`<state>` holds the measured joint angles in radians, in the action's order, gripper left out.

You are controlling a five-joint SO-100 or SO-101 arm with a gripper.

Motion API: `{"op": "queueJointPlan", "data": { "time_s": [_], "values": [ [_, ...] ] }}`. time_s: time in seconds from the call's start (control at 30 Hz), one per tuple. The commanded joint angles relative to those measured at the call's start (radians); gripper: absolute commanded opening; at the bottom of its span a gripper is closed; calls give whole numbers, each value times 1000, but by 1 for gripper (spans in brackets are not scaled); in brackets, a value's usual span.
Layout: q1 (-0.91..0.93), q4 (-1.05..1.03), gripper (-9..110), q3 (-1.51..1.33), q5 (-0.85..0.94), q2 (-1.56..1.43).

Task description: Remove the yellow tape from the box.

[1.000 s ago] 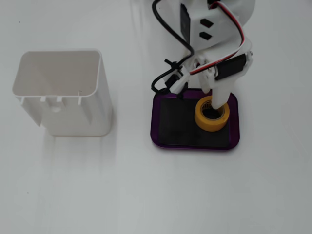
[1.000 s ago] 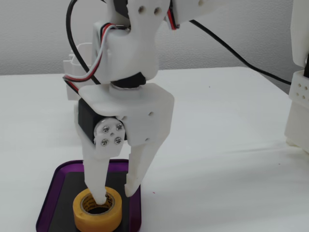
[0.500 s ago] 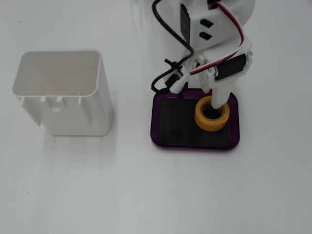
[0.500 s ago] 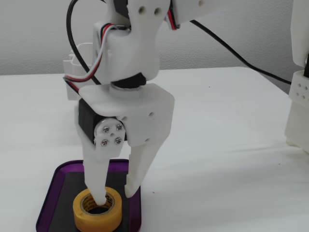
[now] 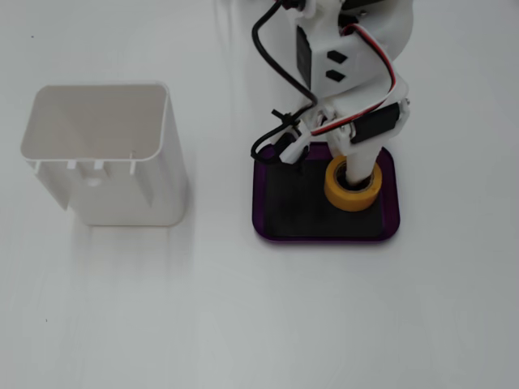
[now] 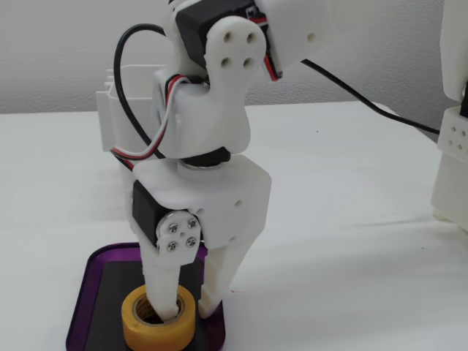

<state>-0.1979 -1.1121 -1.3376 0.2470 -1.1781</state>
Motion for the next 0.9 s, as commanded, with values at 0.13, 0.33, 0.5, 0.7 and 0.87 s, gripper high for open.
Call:
{"op": "queueJointPlan", "data": {
  "time_s": [0.13,0.33,0.5,0.7,0.87],
  "values": [
    [-3,-5,-1,14,-8,-29],
    [-3,-114,-1,103,2,-117],
    [-5,-255,-1,201,5,-245],
    [-3,-339,-1,206,6,-437],
    [46,-365,-1,86,6,-583]
  ]
}}
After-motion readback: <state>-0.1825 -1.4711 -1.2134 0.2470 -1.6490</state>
